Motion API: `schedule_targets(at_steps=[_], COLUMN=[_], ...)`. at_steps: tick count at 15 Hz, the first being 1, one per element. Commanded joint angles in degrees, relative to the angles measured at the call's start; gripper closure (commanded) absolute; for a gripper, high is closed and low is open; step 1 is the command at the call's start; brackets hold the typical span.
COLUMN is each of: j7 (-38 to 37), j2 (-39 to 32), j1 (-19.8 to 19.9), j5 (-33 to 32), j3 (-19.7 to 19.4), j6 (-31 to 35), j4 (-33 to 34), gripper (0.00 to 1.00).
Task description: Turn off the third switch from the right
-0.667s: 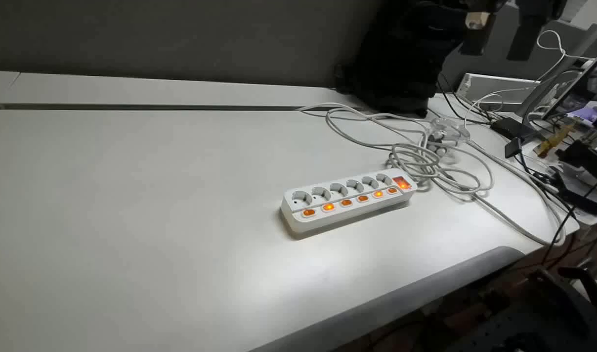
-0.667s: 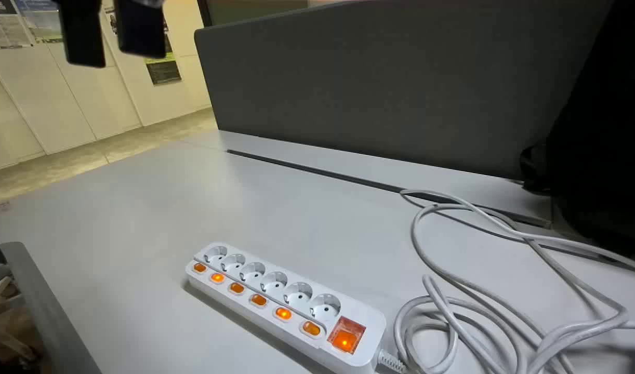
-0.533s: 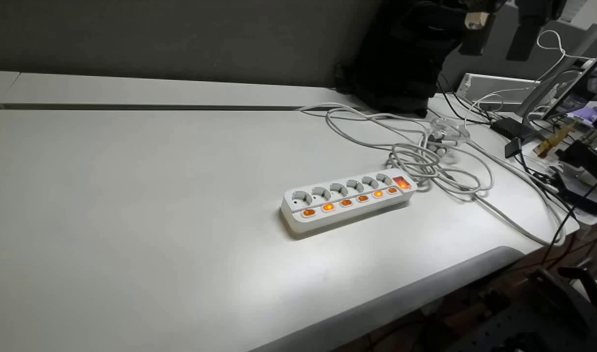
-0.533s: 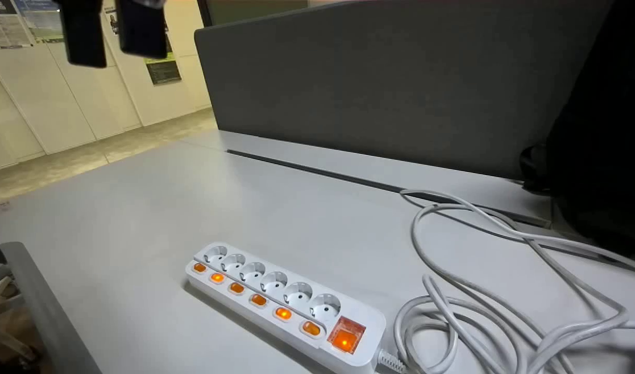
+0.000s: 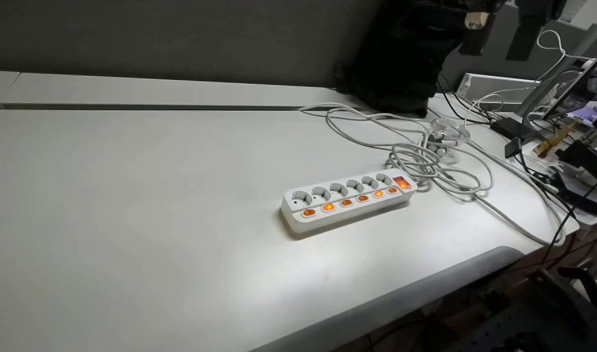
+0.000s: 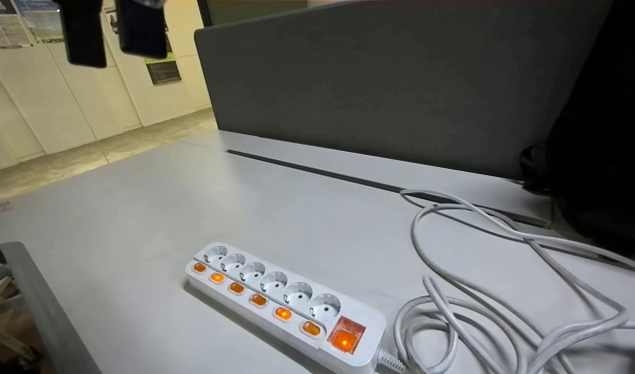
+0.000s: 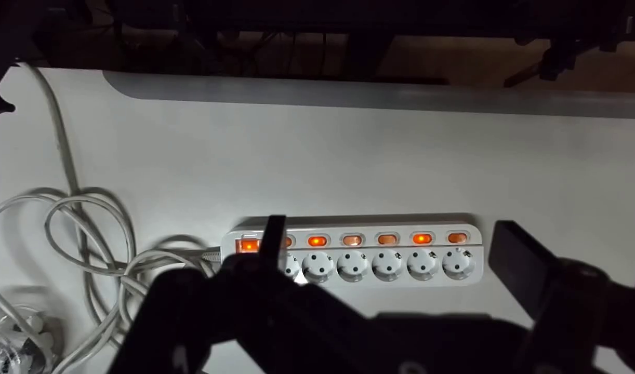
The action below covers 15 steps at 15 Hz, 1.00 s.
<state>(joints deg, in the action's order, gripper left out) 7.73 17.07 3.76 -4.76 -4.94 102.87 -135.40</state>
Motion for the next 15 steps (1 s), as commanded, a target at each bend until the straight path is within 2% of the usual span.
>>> schedule_targets(at_steps=[1, 5, 9, 12, 13, 15], j7=[-0.02, -1.72, -3.91, -6.41, -7.02, -8.53], j2=[-0.01, -1.08, -1.79, -3.06, -3.56, -4.88], j1=[-0.05, -0.10, 0.13, 0.57, 0.66, 1.05], j5=[0.00, -1.02, -0.79, -0.68, -0.52, -0.51], j3=[-0.03, 0.54, 1.03, 1.32, 1.31, 1.28], j6=[-0.07, 12.06, 31.67, 39.96, 42.08, 45.01], j4=[0.06, -3.62, -10.37, -14.66, -16.02, -18.25], gripper=[0.00, 0.00, 0.00, 0.00, 0.25, 0.33])
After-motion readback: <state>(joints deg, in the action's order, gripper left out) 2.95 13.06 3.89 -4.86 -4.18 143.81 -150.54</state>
